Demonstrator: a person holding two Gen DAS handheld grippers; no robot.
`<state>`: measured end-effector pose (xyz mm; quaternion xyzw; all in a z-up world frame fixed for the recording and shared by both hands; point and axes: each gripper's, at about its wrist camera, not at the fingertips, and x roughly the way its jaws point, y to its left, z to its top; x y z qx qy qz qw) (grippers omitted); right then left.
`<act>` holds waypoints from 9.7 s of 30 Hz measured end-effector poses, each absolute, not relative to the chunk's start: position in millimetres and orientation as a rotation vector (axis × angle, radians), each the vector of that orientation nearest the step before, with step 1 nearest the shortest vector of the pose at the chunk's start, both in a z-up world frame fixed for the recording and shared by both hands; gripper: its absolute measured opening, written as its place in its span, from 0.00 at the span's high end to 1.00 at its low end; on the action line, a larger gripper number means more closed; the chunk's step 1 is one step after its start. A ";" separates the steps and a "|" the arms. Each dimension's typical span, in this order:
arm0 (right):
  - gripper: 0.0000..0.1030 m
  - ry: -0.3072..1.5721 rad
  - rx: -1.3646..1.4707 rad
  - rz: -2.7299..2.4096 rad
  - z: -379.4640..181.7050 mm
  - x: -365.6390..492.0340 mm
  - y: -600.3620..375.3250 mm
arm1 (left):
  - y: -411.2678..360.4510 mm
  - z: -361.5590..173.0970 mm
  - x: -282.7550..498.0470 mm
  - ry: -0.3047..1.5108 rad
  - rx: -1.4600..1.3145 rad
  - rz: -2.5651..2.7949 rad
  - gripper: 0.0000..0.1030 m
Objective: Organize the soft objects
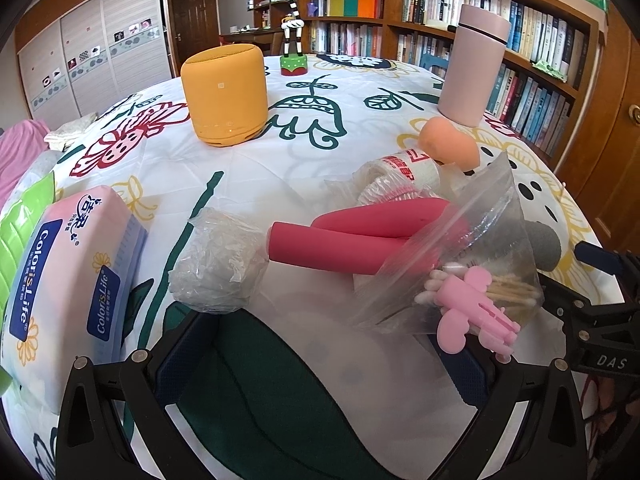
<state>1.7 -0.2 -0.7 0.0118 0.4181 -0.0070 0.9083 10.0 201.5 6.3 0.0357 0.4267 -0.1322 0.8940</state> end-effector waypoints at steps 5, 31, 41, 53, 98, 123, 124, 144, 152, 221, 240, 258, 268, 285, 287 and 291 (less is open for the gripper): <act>0.00 0.863 0.021 -0.015 -1.4 3.6 1.1 | 206.9 7.6 3.3 0.883 0.076 -0.311 0.00; 0.00 0.670 0.188 0.180 41.3 -40.9 -1.7 | 241.5 29.7 -32.3 0.859 0.046 -0.456 0.00; 0.00 0.659 0.171 0.346 41.7 -57.5 28.7 | 246.9 26.9 -48.5 0.863 0.117 -0.483 0.00; 0.00 0.683 0.184 0.316 37.5 -65.6 26.5 | 215.9 14.9 -59.2 0.894 0.187 -0.610 0.10; 0.70 0.819 -0.079 0.506 9.0 -22.7 84.9 | 286.3 53.9 -45.9 0.780 0.091 -0.432 0.61; 0.82 0.719 0.177 0.566 60.2 -23.3 101.3 | 355.3 71.0 -39.3 0.707 -0.016 -0.271 0.61; 0.82 0.718 0.177 0.572 61.8 -21.1 106.5 | 362.6 71.4 -38.6 0.705 -0.026 -0.253 0.61; 0.82 0.696 0.136 0.727 84.2 18.1 202.9 | 478.4 53.1 -29.0 0.738 -0.124 0.008 0.61; 0.82 0.710 0.114 0.789 87.7 27.8 246.5 | 499.3 50.1 -29.6 0.750 -0.162 0.048 0.31; 0.39 0.686 0.049 0.297 83.8 -25.0 208.2 | 465.8 74.3 -52.9 0.661 -0.028 -0.088 0.10; 0.39 0.766 0.196 0.168 46.6 -23.8 97.9 | 367.1 90.4 -22.8 0.672 0.008 -0.214 0.10; 0.34 0.770 0.199 0.154 30.4 -5.0 28.6 | 263.7 71.0 2.3 0.763 0.068 -0.371 0.10; 0.17 0.837 0.322 0.084 16.0 21.7 28.1 | 265.5 58.8 13.4 0.821 0.032 -0.373 0.10; 0.28 0.815 0.249 0.047 13.7 15.4 27.6 | 246.9 40.1 33.2 0.883 0.050 -0.446 0.39; 0.28 0.805 0.256 0.046 15.3 13.5 24.8 | 245.7 36.7 35.4 0.889 0.048 -0.448 0.40; 0.28 0.776 0.254 0.048 20.6 10.3 23.3 | 245.5 34.1 40.4 0.890 0.030 -0.454 0.43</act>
